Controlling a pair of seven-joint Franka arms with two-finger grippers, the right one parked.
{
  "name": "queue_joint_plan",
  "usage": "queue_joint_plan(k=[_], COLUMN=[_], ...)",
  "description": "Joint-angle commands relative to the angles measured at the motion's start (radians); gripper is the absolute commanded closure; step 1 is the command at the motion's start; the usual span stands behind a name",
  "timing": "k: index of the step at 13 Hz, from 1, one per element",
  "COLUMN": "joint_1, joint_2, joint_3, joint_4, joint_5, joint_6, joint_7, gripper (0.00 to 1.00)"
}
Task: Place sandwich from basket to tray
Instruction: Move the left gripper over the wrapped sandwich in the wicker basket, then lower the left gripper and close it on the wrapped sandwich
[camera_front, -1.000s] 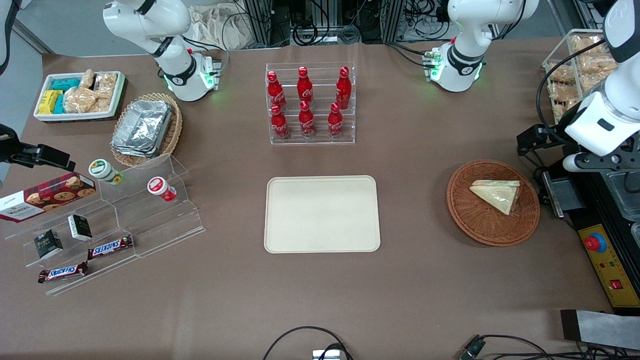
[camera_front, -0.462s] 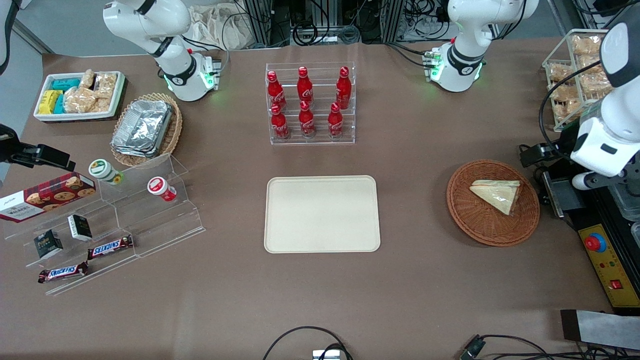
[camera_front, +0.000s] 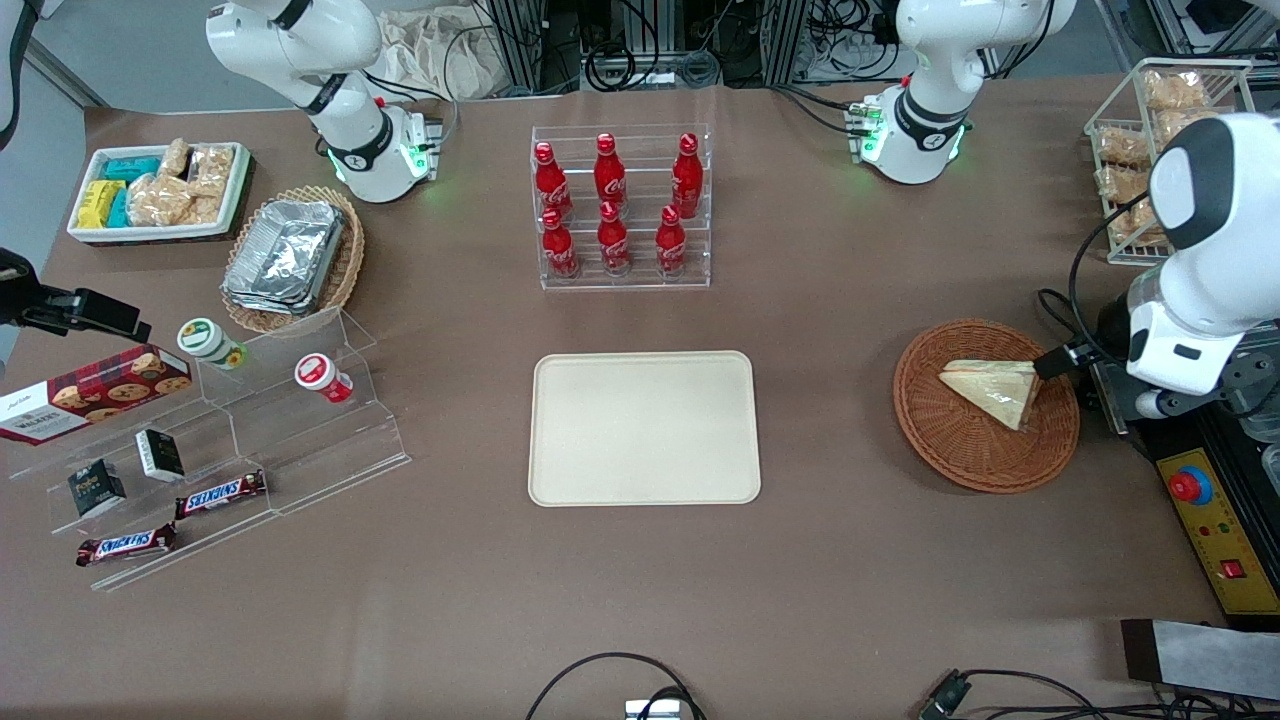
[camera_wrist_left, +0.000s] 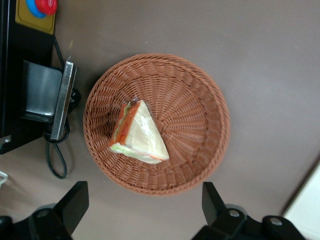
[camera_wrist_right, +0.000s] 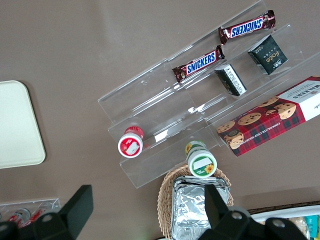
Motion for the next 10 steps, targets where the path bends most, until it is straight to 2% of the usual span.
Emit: queue_joint_plan(k=[1, 3, 10], joint_1=[0.046, 0.076, 0.102], joint_2=[-0.068, -0.086, -0.060], joint_3=[-0.011, -0.011, -0.011], joint_4=[-0.173, -0.277, -0.417], joint_5=[0.013, 0.011, 0.000], joint_6=[0.159, 0.287, 0.505], joint_7=[-0.053, -0.068, -0.234], gripper=[0.00, 0.00, 0.00])
